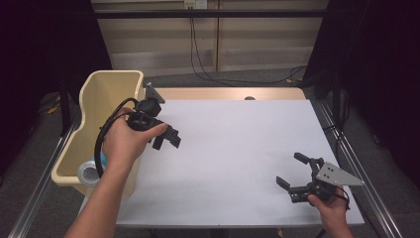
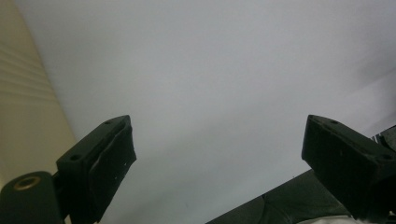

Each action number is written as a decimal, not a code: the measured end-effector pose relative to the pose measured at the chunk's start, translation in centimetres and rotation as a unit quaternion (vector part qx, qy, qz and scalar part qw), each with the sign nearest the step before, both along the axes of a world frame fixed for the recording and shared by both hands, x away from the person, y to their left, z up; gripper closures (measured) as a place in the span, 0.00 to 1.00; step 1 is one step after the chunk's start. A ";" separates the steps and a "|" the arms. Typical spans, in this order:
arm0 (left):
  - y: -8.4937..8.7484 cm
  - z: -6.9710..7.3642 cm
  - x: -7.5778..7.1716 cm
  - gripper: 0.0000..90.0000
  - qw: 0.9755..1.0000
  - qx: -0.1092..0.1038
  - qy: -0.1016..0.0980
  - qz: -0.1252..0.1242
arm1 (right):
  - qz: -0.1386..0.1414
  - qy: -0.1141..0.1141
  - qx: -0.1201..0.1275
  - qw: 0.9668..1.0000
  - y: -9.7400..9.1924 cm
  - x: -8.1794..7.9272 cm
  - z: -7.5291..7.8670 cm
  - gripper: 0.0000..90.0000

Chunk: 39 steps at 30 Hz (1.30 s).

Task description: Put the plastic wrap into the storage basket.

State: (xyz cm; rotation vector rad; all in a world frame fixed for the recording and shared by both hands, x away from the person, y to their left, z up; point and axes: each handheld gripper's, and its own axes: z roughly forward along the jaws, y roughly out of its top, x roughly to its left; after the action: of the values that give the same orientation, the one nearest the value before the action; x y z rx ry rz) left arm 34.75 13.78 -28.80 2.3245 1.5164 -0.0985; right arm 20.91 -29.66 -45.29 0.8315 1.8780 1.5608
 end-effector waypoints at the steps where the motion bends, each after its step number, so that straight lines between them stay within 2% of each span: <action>1: -0.2 -0.1 0.0 0.10 1.000 0.000 -0.001 0.000 | 0.000 0.000 0.000 1.000 0.0 0.0 0.0 0.01; 5: -0.8 -0.7 0.1 0.10 1.000 -0.005 -0.008 -0.006 | 0.001 0.000 -0.001 1.000 0.0 0.0 0.0 0.01; 9: -1.2 -1.4 0.2 0.10 1.000 -0.004 -0.004 -0.010 | 0.001 0.000 -0.001 1.000 0.0 0.0 0.0 0.01; 22: -1.9 -3.5 0.4 0.10 1.000 -0.012 -0.007 -0.013 | 0.002 0.000 -0.002 1.000 0.0 0.0 0.0 0.01; 30: -2.2 -5.1 0.3 0.10 1.000 -0.005 -0.008 -0.018 | 0.003 0.001 -0.003 1.000 0.1 0.0 0.0 0.01; 35: -2.4 -6.6 0.2 0.11 0.999 -0.016 -0.028 -0.015 | 0.004 0.000 -0.004 1.000 0.1 0.0 0.0 0.01; 39: -2.4 -7.7 0.0 0.11 0.998 -0.025 -0.046 -0.022 | 0.004 0.000 -0.005 1.000 0.1 0.0 0.0 0.01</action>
State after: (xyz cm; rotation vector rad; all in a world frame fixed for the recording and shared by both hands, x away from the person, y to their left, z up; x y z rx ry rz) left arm 34.72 11.41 -36.48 2.2907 1.4042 -0.0399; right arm 20.91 -29.60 -45.31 0.8202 1.8894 1.5543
